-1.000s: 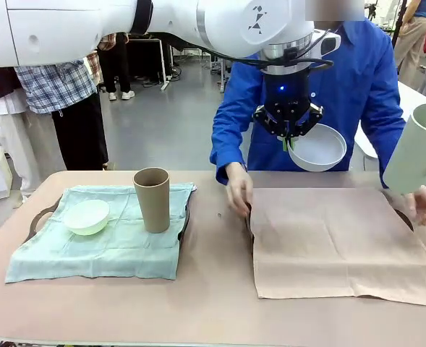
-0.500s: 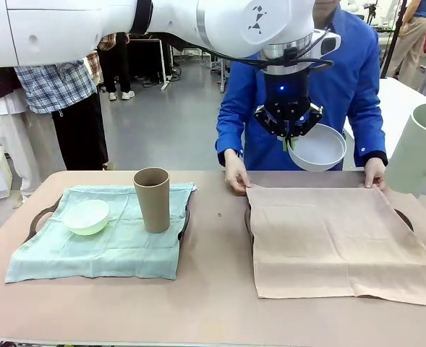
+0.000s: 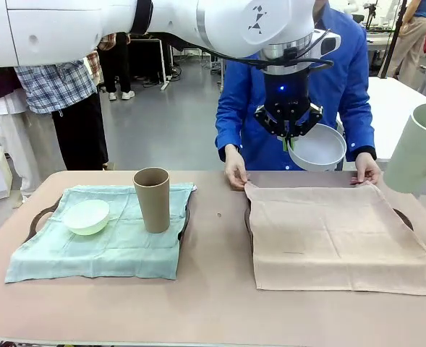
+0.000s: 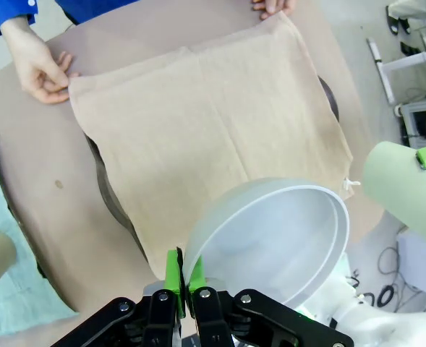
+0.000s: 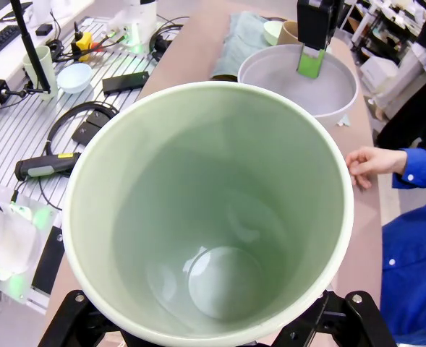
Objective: Set up a tray with a mat and arrange the tableware.
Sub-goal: Place the Picnic Bowl and Reusable plastic cup back onto the Handle tray in front of the human's position.
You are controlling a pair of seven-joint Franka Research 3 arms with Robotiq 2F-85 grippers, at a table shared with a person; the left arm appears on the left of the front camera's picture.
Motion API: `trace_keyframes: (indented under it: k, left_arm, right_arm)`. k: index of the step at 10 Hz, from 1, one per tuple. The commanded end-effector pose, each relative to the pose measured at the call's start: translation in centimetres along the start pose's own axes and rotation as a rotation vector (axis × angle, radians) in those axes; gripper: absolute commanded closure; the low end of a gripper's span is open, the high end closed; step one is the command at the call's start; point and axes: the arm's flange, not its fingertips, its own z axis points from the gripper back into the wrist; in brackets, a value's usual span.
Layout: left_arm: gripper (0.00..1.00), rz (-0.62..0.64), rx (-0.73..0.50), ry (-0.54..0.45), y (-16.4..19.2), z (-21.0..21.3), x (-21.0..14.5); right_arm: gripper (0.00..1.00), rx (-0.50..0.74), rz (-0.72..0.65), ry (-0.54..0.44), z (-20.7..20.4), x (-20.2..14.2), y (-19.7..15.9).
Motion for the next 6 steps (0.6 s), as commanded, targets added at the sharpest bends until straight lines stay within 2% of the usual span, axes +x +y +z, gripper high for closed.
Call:
trace_keyframes:
  k: [1, 6]
  left_arm:
    - [1.00, -0.012, -0.002, 0.008, -0.24, 0.47, 0.38]
    - [1.00, -0.012, -0.002, 0.008, -0.24, 0.47, 0.38]
  right_arm:
    - [1.00, 0.003, -0.001, 0.002, 0.19, 0.14, -0.22]
    - [1.00, 0.003, -0.001, 0.002, 0.19, 0.14, -0.22]
